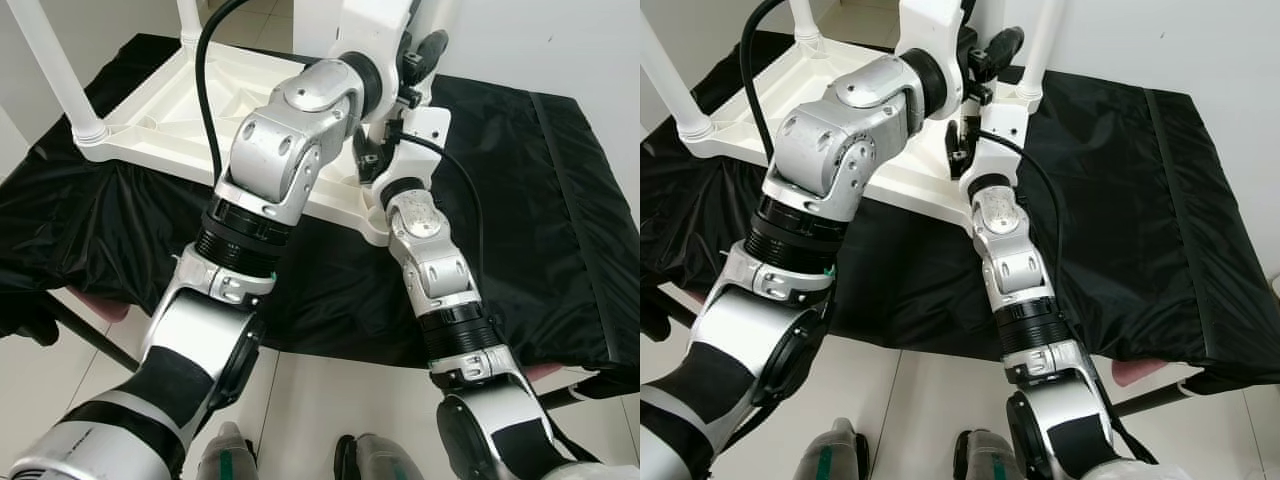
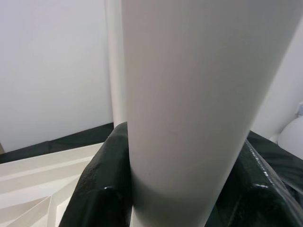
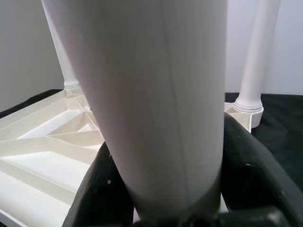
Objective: Building children table
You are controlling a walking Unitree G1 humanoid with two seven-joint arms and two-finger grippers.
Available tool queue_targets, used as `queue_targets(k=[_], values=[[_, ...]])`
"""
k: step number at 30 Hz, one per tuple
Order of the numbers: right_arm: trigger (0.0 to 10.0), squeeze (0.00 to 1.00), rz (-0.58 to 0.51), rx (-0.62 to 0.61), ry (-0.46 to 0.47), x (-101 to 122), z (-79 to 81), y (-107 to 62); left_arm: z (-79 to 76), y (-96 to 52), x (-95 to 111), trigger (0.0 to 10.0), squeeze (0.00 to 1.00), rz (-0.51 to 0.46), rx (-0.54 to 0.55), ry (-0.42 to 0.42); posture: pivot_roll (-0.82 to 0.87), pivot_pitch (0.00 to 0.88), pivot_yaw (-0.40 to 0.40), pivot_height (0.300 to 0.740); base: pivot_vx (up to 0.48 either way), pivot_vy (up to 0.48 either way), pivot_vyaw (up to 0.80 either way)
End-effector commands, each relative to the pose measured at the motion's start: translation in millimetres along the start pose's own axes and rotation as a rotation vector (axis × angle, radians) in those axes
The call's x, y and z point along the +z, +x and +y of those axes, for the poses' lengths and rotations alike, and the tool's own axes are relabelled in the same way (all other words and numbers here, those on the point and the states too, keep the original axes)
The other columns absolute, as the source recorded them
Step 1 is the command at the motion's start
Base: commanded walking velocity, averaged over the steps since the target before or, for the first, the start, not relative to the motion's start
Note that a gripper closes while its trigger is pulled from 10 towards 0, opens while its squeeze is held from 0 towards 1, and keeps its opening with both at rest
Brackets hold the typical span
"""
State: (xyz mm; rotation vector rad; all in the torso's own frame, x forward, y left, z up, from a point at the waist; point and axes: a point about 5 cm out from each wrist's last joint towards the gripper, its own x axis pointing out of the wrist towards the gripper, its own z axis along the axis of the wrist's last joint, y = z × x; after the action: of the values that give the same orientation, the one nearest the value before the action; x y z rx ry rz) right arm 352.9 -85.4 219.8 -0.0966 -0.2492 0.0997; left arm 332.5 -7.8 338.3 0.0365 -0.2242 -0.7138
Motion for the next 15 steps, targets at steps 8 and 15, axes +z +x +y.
queue_targets(k=[8,15], values=[[0.0,0.0,0.012,0.002,-0.003,-3,2.4,1.9,-7.0,-1.0,5,10.0,0.39,-0.027,0.001,0.008,-0.02,0.012,-0.028,0.74,0.0,0.0,0.0],[10.0,0.0,0.028,0.004,0.041,-4,0.7,2.2,-14.0,-4.5,10,10.0,1.0,-0.081,-0.077,-0.042,-0.02,0.001,-0.026,0.74,0.0,0.0,0.0]])
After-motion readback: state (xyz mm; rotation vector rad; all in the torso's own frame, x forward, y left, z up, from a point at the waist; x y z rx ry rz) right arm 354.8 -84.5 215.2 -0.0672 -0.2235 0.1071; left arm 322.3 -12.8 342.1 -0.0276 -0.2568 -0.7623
